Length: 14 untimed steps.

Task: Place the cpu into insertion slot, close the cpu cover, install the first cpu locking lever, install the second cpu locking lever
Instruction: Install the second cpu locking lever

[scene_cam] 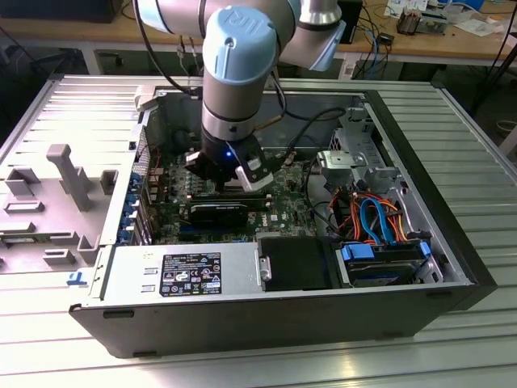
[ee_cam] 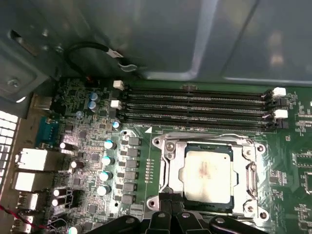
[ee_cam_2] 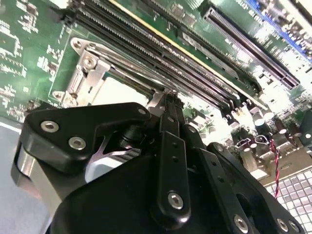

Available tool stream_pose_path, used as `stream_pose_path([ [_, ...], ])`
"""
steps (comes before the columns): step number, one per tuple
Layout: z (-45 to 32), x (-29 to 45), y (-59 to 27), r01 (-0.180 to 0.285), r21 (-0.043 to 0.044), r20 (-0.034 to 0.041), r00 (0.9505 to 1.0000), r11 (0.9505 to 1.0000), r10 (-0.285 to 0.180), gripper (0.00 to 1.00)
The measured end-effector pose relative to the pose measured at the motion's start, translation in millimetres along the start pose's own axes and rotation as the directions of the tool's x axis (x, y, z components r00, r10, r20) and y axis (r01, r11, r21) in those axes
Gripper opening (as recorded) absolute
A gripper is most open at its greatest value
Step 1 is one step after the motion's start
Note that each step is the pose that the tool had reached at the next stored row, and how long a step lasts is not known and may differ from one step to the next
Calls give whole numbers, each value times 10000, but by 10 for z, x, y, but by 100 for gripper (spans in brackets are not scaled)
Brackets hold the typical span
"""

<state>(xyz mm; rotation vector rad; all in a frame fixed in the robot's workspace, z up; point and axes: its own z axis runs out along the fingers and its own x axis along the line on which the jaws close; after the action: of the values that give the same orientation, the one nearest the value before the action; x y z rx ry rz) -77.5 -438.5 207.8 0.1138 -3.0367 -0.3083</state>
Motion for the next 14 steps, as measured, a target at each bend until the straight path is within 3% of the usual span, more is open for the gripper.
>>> stream_pose_path([
  [5,0,-79,72,-52,433,-88,9999,9990,56,11],
  [7,4,-112,120,-73,590,-123,9999,9982,80,11],
  [9,12,-161,197,-91,802,-168,9998,9967,105,11],
  [14,21,-243,295,-129,1103,-266,9995,9938,159,11],
])
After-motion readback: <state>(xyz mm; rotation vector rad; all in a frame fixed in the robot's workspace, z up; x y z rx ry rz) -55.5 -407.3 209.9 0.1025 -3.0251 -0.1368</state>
